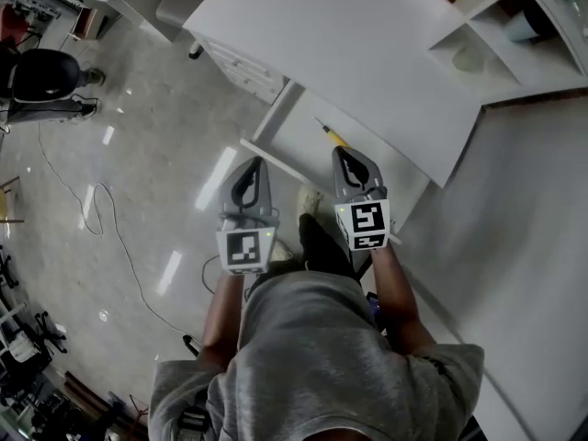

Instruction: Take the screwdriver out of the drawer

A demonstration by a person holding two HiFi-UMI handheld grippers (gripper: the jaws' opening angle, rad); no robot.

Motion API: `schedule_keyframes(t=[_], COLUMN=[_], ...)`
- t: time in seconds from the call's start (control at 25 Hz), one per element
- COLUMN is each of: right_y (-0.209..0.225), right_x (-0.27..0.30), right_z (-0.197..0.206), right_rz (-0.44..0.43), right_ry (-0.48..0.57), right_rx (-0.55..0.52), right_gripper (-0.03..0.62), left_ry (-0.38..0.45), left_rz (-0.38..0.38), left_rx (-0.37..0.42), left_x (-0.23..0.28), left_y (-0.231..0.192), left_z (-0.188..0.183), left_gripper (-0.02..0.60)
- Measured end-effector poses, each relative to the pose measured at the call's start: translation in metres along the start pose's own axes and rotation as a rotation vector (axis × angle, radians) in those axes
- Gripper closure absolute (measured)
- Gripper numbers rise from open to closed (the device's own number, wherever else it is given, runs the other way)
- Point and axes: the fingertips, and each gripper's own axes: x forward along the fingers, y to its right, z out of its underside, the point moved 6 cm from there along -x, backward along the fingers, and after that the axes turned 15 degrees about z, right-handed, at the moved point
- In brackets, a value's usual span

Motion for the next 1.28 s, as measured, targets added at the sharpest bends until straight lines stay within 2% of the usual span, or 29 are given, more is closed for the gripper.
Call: schedule_keyframes(t=[0.32,0.6,0.84,1.16,1.2,1.28], right_y=[0.028,0.039,0.046,0.046,0.045,0.042], right_x=[0.069,0.124,0.153,0.179,0.181,0.184], right_z=[0.051,0.102,0.145,0.185,0.190,0.198], right_rz=[-0.039,-0.081,-0.102,-0.110,-0.111,-0.127], right_ry=[-0.128,-0.211,-0.268,-0.344,-0.358,-0.392], right_rx=[-0.031,-0.042,-0.048,-0.092,-0.106,-0.133], right_gripper=[0.591,0.591,0.591,0.589,0.583,0.517], left_ry=[-0.109,-0.205,-0.280,-0.314,-0.313,-0.311], left_rz=[0.062,0.096,0.121,0.136,0.135,0.134], left_rx=[-0.051,-0.085,-0.112,-0.136,-0.139,-0.145], left_x=[0.081,0.135,0.160,0.177,0.178,0.179], left_y=[-0.005,-0.013,-0.010,-0.008,-0.008,-0.007], left_z=[0.047,0.103,0.150,0.177,0.177,0.178], left_gripper=[0.569,0.569,0.569,0.569,0.569,0.569])
